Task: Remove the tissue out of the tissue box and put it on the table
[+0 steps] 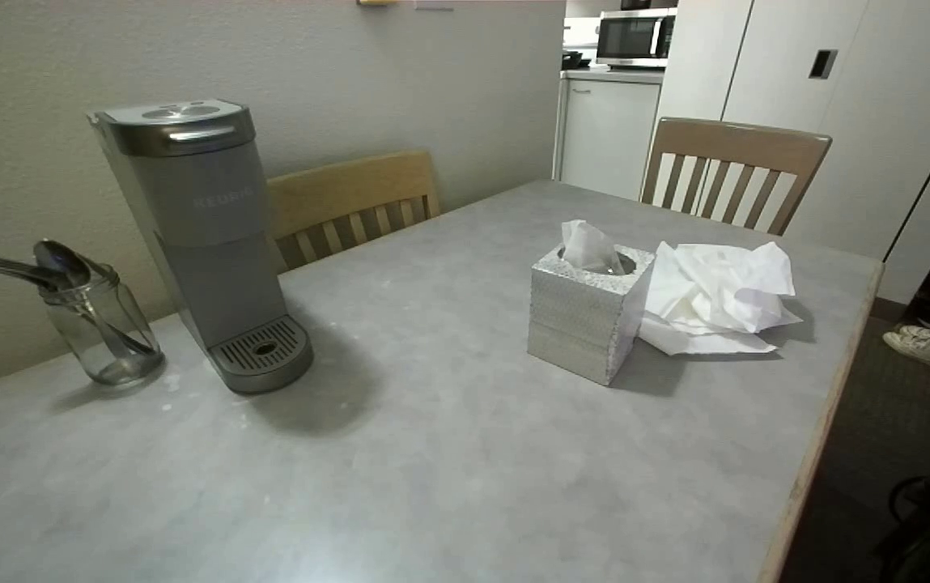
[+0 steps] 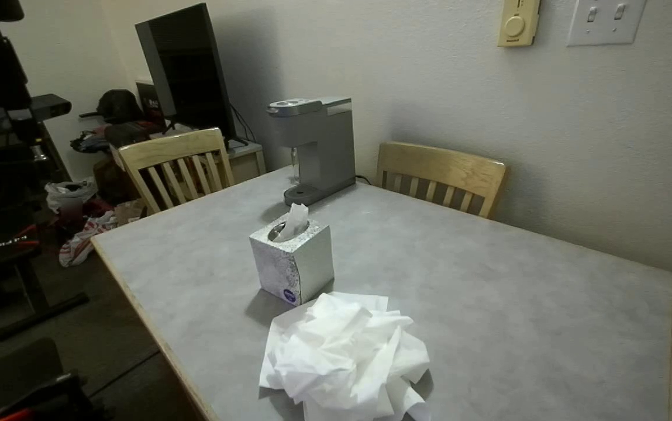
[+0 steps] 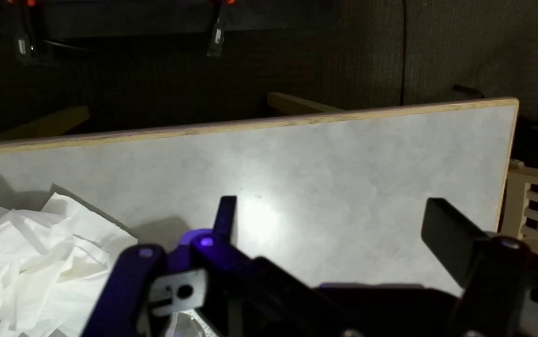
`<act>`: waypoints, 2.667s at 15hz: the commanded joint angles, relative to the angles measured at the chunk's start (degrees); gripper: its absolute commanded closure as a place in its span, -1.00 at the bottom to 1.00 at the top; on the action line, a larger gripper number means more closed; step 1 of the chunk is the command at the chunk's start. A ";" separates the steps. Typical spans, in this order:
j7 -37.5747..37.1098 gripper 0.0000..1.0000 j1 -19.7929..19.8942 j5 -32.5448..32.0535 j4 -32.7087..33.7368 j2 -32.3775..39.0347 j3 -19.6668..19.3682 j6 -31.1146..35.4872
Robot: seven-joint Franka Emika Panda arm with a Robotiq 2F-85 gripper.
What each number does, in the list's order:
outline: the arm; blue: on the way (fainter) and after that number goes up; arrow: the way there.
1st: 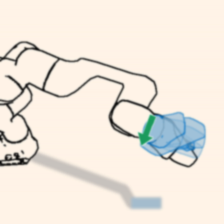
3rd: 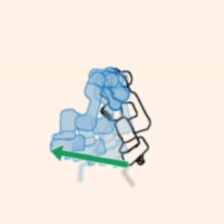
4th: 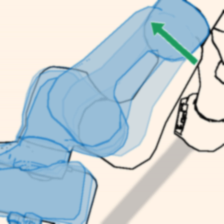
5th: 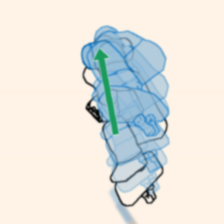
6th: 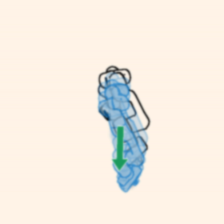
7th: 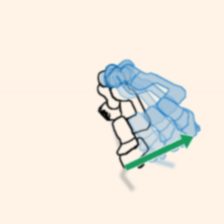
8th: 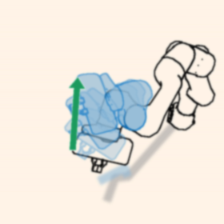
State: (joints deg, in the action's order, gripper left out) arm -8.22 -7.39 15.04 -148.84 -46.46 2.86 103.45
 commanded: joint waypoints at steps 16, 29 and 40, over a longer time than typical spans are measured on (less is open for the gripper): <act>0.46 -1.00 2.30 0.30 -0.40 1.29 0.78 2.59; 3.67 -1.00 4.06 0.37 1.88 13.98 -2.76 19.51; 2.15 -1.00 3.93 0.15 0.93 12.05 -2.32 18.80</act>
State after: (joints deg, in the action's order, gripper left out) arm -6.29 -3.96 14.94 -148.05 -34.41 0.12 122.50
